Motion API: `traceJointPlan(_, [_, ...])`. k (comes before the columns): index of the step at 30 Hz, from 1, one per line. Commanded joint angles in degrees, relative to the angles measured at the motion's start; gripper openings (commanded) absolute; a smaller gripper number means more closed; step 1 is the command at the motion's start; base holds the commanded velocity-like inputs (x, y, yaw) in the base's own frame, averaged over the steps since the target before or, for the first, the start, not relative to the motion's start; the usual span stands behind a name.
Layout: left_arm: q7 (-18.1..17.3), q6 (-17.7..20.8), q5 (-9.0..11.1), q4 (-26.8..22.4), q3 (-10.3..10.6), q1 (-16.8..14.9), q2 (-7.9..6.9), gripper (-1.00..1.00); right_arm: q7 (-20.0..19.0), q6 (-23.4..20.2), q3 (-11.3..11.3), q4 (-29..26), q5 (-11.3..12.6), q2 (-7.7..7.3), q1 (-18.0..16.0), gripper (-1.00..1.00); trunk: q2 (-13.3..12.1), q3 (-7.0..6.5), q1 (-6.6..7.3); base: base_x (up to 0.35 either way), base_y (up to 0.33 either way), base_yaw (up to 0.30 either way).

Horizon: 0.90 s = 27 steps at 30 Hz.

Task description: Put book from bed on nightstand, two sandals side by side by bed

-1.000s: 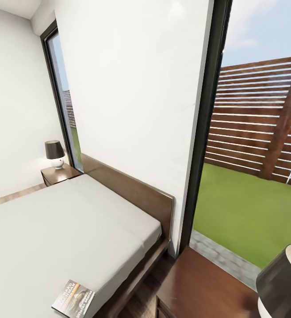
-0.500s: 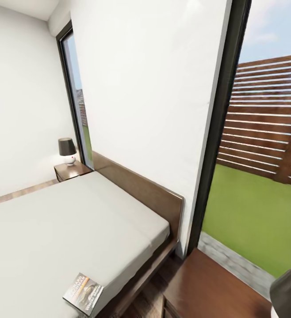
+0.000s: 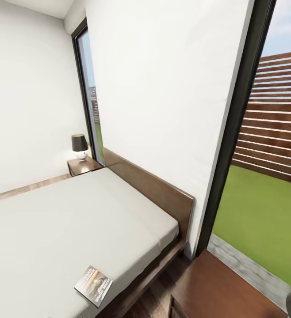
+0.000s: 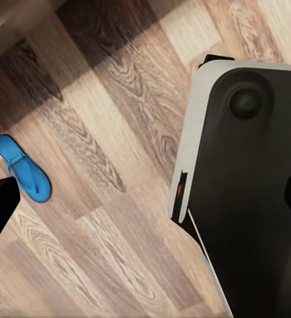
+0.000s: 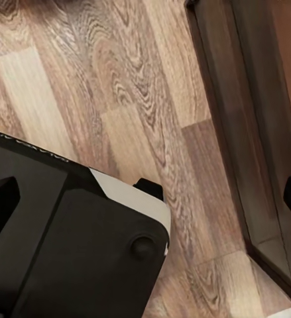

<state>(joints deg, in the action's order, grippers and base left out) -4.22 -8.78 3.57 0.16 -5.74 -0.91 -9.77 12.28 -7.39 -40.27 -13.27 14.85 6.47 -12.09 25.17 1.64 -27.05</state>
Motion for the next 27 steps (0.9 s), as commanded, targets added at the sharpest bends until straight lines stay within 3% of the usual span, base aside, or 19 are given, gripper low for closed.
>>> traceJointPlan(1, [-0.40, -0.12, 0.38, 0.09, -0.41, -0.06, 0.06, 1.00, 0.38, -0.34, -0.52, -0.14, 0.47, -0.04, -0.04, 1.00, 0.12, 0.20, -0.03, 0.000, -0.005, 0.142])
traceJointPlan(27, [-0.26, -0.10, 0.40, 0.10, -0.42, -0.07, 1.05, 1.00, 0.29, 0.07, -0.89, -0.60, 0.02, 0.08, -0.04, 1.00, 0.12, 0.53, -0.03, 0.000, -0.025, 0.040])
